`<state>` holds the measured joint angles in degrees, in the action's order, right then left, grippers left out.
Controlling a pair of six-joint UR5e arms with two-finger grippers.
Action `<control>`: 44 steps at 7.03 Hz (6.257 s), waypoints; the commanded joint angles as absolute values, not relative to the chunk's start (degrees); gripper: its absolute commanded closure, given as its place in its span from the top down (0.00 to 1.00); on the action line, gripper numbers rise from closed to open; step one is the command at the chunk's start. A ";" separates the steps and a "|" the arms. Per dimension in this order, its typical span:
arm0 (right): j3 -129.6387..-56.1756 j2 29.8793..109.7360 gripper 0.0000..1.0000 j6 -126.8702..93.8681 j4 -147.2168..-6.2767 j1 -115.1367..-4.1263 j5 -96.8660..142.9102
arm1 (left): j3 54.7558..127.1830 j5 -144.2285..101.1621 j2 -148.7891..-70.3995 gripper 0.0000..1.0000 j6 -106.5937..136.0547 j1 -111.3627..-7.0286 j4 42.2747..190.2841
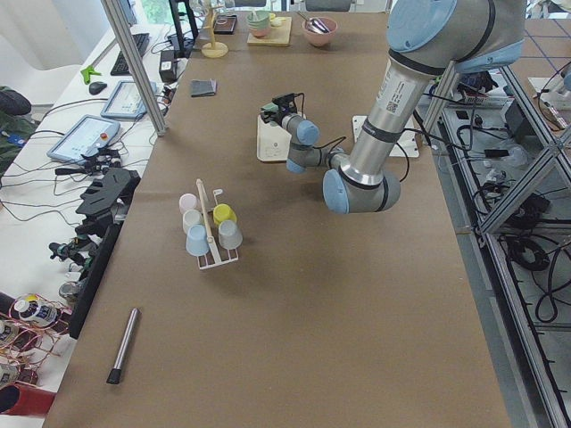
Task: Pick up and place green cup on tray
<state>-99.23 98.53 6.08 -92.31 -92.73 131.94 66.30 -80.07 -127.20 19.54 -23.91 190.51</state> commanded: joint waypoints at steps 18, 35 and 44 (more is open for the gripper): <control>-99.14 98.61 1.00 6.06 -92.29 -92.72 133.95 | 66.53 -83.76 -123.84 0.99 10.99 -22.41 185.45; -98.35 98.53 1.00 6.15 -92.20 -92.72 133.94 | 96.74 -78.13 -120.76 0.99 -6.68 -45.24 101.16; -98.35 98.44 1.00 6.24 -92.20 -92.64 134.03 | 102.04 -120.97 -101.65 0.99 -6.24 -79.51 94.66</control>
